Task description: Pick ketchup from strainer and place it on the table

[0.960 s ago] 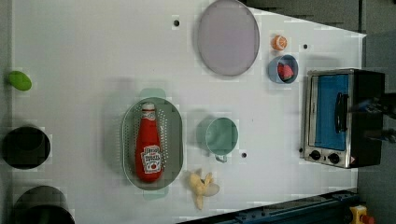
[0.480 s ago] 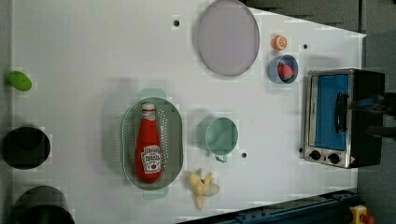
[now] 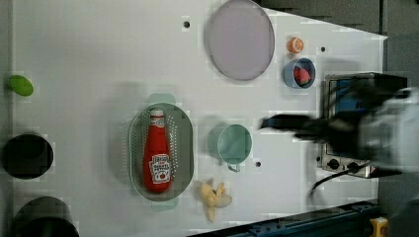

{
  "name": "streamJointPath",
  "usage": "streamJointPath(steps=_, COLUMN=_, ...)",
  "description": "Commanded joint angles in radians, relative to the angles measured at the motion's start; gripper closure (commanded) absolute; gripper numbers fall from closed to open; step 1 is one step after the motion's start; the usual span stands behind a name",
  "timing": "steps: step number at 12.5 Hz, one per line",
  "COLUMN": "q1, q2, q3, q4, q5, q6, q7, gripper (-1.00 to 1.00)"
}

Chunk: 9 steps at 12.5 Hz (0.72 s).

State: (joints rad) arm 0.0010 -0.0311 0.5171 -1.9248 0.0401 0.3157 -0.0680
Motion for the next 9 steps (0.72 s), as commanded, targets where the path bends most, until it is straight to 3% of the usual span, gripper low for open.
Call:
streamJointPath(steps=1, q1=0.008, q2=0.027, q3=0.118, q4=0.0, q5=-0.006, q6=0.036, q7=-0.009, gripper=-1.0)
streamJointPath(steps=5, q1=0.021, q2=0.138, q3=0.204, q4=-0.08, q5=-0.041, q6=0.156, q7=0.069, gripper=-1.0)
streamJointPath(steps=9, q1=0.053, q2=0.255, q3=0.213, q4=-0.195, q5=-0.151, q6=0.372, q7=0.197, gripper=-1.0)
